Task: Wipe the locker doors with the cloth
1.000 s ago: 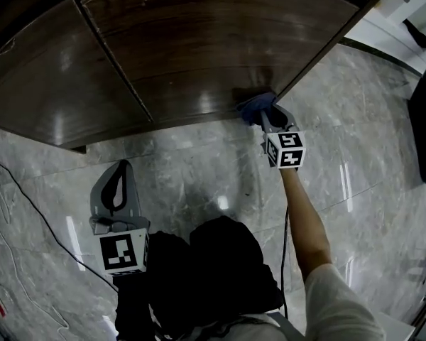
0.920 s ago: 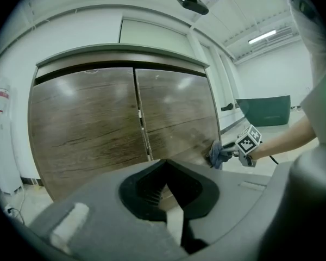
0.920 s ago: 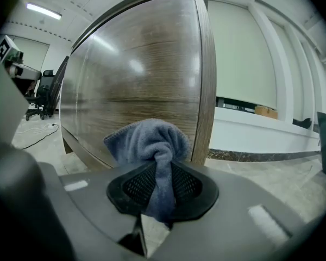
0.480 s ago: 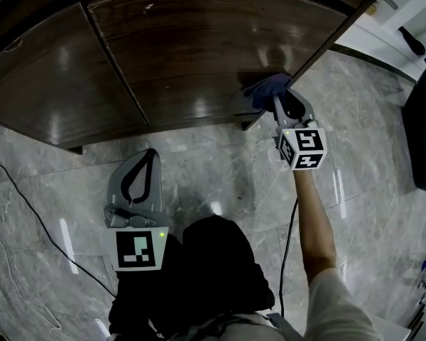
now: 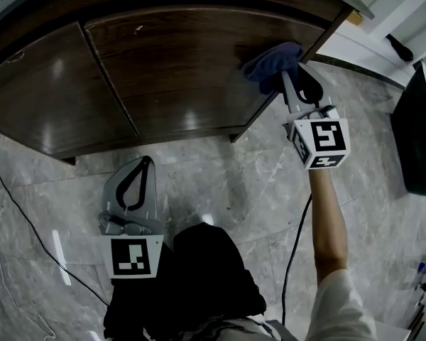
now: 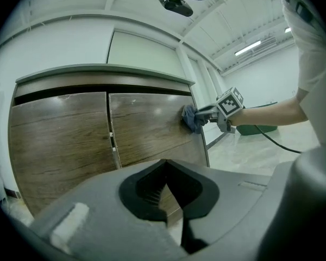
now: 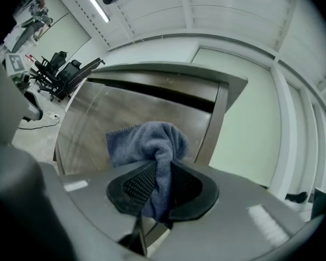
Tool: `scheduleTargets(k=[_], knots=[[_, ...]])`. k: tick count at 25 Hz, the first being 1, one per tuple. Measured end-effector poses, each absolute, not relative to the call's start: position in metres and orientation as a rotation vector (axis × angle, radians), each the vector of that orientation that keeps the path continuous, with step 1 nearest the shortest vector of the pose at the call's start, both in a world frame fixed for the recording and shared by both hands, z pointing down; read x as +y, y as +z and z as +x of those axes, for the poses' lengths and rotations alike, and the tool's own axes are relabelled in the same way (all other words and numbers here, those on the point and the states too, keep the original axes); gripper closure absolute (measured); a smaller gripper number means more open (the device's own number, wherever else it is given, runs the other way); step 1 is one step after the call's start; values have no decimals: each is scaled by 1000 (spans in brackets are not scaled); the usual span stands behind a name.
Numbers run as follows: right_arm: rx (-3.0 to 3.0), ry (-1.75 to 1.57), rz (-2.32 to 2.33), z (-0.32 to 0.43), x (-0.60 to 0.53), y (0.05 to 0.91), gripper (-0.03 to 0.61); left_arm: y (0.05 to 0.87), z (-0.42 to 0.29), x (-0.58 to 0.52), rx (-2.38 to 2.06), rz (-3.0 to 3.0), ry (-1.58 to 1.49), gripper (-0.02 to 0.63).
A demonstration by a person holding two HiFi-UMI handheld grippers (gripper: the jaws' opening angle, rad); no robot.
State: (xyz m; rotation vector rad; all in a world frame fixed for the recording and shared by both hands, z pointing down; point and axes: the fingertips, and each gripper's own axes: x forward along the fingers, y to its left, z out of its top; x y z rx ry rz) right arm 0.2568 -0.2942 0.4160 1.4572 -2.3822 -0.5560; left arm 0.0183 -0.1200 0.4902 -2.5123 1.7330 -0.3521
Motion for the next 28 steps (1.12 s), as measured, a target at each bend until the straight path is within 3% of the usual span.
scheduleTargets(k=[5, 10, 18, 28], knots=[[-2409, -696, 1454, 237, -292, 351, 502, 480, 19, -118, 1739, -2517, -323, 611], [-2451, -677, 1483, 234, -292, 355, 502, 482, 12, -116, 1766, -2509, -321, 611], [-2507, -562, 1486, 228, -287, 423, 503, 491, -3, -113, 1803, -2481, -363, 611], [-2448, -397, 1285, 188, -278, 589, 503, 496, -22, -111, 1843, -2440, -383, 611]])
